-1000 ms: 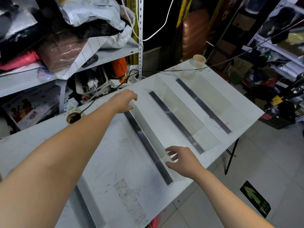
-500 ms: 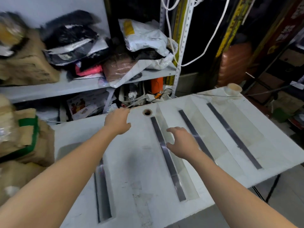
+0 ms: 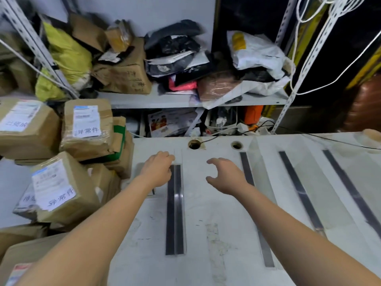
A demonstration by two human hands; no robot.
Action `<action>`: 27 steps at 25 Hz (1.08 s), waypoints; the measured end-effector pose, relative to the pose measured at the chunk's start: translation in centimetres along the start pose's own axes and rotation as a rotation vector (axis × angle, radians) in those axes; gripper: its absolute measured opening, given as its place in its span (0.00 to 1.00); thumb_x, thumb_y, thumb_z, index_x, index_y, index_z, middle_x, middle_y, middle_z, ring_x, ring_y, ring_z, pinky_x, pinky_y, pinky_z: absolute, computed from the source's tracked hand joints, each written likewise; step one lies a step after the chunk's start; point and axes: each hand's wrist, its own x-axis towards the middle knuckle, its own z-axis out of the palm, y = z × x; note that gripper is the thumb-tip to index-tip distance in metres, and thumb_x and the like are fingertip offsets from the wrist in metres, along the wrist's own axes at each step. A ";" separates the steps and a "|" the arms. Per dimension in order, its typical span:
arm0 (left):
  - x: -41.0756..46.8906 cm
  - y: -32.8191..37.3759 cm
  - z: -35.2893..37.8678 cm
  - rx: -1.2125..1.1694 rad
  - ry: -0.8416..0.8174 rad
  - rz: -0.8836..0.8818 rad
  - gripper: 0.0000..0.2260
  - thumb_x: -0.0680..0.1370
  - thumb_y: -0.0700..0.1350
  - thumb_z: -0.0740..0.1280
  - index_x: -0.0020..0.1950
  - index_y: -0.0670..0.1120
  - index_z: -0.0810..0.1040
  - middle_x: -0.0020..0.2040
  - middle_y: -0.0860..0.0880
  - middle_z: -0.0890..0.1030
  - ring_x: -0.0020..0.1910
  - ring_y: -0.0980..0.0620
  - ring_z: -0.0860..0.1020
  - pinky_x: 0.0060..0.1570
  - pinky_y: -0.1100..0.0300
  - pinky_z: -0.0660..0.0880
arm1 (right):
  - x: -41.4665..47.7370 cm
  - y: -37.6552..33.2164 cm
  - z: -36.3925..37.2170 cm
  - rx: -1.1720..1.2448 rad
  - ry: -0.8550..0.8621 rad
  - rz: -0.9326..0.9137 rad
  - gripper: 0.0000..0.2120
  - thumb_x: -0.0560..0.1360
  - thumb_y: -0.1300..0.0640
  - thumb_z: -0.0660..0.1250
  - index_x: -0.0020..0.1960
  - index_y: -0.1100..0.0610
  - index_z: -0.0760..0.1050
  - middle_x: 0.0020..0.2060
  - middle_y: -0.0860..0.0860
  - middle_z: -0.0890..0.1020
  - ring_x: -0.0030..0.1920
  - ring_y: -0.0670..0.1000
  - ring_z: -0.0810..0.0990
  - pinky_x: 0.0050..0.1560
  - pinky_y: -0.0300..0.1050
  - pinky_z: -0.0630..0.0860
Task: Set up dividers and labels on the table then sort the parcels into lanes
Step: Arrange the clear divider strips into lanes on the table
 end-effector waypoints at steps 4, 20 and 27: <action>0.3 -1.2 1.8 -0.032 -0.063 0.226 0.23 0.76 0.33 0.62 0.70 0.47 0.76 0.66 0.49 0.75 0.67 0.48 0.70 0.63 0.56 0.69 | 1.0 -2.5 2.9 0.028 -0.055 0.028 0.28 0.77 0.49 0.70 0.75 0.49 0.70 0.69 0.49 0.76 0.70 0.52 0.73 0.62 0.50 0.76; 7.2 -5.9 2.7 -0.037 -0.160 0.544 0.04 0.77 0.42 0.72 0.46 0.49 0.78 0.48 0.52 0.75 0.48 0.51 0.75 0.50 0.54 0.76 | -1.8 -5.9 10.1 0.417 -0.211 0.317 0.29 0.72 0.57 0.74 0.72 0.51 0.74 0.56 0.47 0.82 0.44 0.49 0.85 0.46 0.49 0.85; 9.8 -6.6 2.0 -0.019 -0.163 0.551 0.04 0.77 0.44 0.73 0.46 0.49 0.79 0.48 0.54 0.74 0.49 0.51 0.76 0.51 0.54 0.75 | -3.7 -5.9 10.2 0.505 -0.210 0.380 0.30 0.70 0.66 0.67 0.71 0.52 0.76 0.57 0.47 0.82 0.42 0.56 0.86 0.41 0.49 0.85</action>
